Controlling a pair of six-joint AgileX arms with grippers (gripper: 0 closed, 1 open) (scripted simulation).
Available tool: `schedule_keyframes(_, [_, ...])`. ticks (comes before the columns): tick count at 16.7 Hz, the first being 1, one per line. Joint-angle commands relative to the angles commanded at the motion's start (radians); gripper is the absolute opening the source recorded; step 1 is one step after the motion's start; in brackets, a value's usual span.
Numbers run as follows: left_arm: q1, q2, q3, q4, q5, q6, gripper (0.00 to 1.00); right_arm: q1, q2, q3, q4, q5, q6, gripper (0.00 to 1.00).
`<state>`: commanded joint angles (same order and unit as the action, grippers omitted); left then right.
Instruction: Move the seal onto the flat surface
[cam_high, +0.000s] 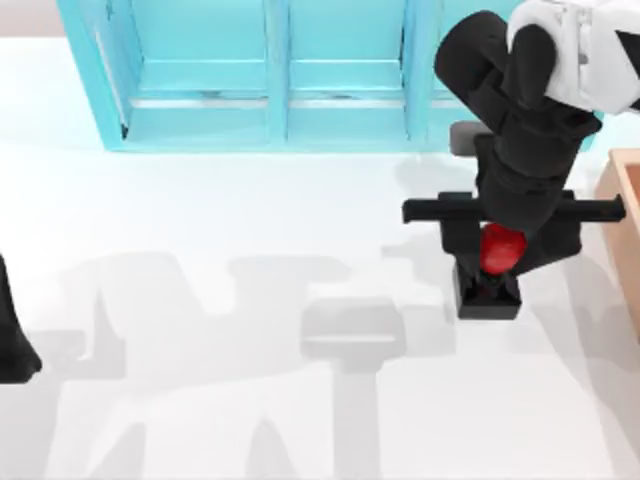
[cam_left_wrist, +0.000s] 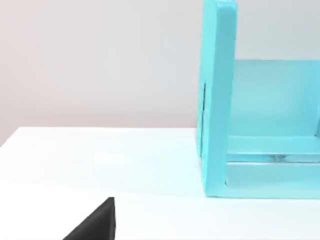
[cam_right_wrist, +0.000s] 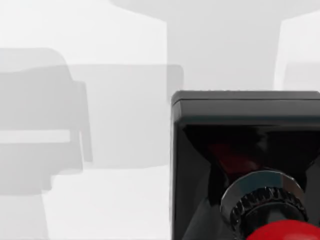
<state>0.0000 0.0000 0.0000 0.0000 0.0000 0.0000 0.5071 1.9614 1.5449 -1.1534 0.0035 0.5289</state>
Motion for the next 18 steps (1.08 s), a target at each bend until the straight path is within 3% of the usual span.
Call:
schedule_keyframes(13, [0.0,0.0,0.0,0.0,0.0,0.0,1.0,0.002,0.045,-0.12,0.165,0.0,0.003,0.0])
schedule_keyframes(18, [0.0,0.0,0.0,0.0,0.0,0.0,1.0,0.002,0.045,-0.12,0.165,0.0,0.003,0.38])
